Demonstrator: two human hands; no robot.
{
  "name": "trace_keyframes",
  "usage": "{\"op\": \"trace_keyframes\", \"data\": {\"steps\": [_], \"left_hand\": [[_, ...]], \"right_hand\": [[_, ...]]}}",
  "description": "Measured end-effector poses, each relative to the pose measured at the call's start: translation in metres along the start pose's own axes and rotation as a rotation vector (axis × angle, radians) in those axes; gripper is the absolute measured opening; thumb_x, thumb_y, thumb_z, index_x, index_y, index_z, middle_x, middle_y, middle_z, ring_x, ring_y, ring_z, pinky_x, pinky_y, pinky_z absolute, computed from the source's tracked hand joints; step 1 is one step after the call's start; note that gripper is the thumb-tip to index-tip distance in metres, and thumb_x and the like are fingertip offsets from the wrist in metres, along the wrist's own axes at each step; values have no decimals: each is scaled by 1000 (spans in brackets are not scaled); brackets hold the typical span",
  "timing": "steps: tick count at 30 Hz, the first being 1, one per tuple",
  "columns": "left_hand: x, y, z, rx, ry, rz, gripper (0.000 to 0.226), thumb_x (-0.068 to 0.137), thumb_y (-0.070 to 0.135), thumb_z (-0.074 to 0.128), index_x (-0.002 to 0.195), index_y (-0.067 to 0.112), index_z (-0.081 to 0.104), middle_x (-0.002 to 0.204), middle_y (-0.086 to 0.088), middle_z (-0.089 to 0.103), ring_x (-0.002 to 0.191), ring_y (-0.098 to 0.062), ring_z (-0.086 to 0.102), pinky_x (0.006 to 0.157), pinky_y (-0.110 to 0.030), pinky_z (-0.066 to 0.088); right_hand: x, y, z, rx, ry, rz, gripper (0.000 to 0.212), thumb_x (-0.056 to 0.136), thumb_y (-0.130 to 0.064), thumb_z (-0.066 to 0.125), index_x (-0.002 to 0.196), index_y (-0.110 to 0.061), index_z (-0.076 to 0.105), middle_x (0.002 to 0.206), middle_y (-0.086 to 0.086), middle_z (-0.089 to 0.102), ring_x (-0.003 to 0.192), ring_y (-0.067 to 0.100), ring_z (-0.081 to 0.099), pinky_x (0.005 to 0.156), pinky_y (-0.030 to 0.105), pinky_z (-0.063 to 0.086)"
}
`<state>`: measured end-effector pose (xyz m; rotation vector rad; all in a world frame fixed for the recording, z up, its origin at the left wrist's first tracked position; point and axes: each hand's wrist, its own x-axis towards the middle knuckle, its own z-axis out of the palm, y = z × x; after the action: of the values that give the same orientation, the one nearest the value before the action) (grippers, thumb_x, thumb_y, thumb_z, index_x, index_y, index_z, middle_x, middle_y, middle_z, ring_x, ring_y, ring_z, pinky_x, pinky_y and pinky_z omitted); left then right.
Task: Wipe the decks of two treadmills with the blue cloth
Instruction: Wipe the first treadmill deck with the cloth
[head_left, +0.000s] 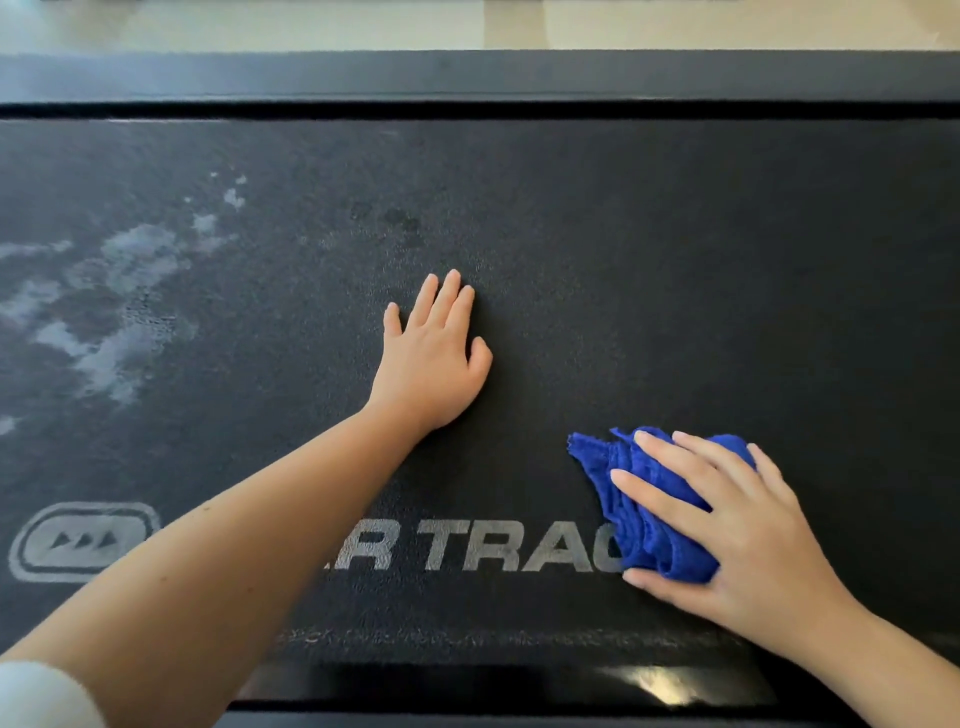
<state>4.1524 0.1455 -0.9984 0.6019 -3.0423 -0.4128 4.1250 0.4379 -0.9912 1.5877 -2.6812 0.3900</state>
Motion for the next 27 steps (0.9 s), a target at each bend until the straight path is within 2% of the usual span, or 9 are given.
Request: {"op": "trace_keyframes", "data": {"steps": [6, 9, 11, 13, 16, 18, 22, 27], "left_hand": [[-3, -6, -6, -133, -18, 38, 54, 96, 27, 35, 146, 14, 21, 156, 0, 8, 143, -16, -3, 113, -45, -3], [-20, -22, -19, -115, -71, 130, 53, 97, 25, 36, 146, 14, 21, 156, -2, 8, 143, -18, -1, 113, -41, 0], [-41, -48, -28, -6, -109, 172, 55, 97, 31, 35, 147, 16, 16, 156, -1, 3, 143, -17, -4, 113, -40, 0], [-64, -84, -34, 97, -107, 159, 59, 96, 38, 34, 148, 19, 13, 156, 0, -2, 142, -15, -7, 113, -40, -2], [-89, -119, -33, 63, -28, 73, 70, 87, 58, 20, 148, 23, 15, 155, 4, -1, 141, -10, -6, 113, -39, 0], [-90, -124, -28, 47, -5, 62, 80, 79, 62, 8, 147, 21, 16, 154, 6, 1, 141, -9, -4, 113, -39, 2], [-89, -124, -26, 48, 7, 76, 84, 76, 63, 6, 147, 21, 15, 155, 6, 2, 141, -8, -4, 113, -38, 0], [-89, -122, -24, 25, 17, 86, 85, 75, 62, 5, 147, 17, 20, 155, 3, 6, 142, -12, 0, 113, -40, 2]], "right_hand": [[3, -9, 4, -26, 32, 27, 60, 83, -73, 34, 131, -38, 46, 140, -4, 47, 125, 23, 44, 95, 61, 37], [14, -33, 12, -26, 74, 2, 60, 80, -72, 42, 131, -39, 45, 140, -3, 47, 125, 24, 44, 92, 62, 38], [30, -66, 22, -14, 110, -45, 62, 75, -69, 49, 128, -37, 49, 138, -2, 50, 122, 26, 48, 92, 62, 39], [51, -103, 33, -15, 133, -76, 62, 71, -68, 49, 124, -36, 56, 135, 0, 53, 118, 29, 53, 91, 63, 38], [72, -141, 46, -2, 112, -95, 63, 69, -67, 45, 119, -34, 62, 133, 0, 55, 115, 29, 56, 89, 65, 38], [73, -139, 47, 10, 98, -112, 63, 69, -67, 45, 119, -34, 62, 133, -1, 55, 117, 27, 54, 89, 64, 38], [43, -100, 37, 23, 115, -28, 59, 72, -66, 51, 124, -38, 52, 134, -3, 53, 120, 25, 50, 89, 61, 42], [21, -79, 28, -3, 150, 69, 57, 83, -73, 37, 124, -36, 52, 135, -2, 52, 119, 26, 49, 93, 50, 36]]}}
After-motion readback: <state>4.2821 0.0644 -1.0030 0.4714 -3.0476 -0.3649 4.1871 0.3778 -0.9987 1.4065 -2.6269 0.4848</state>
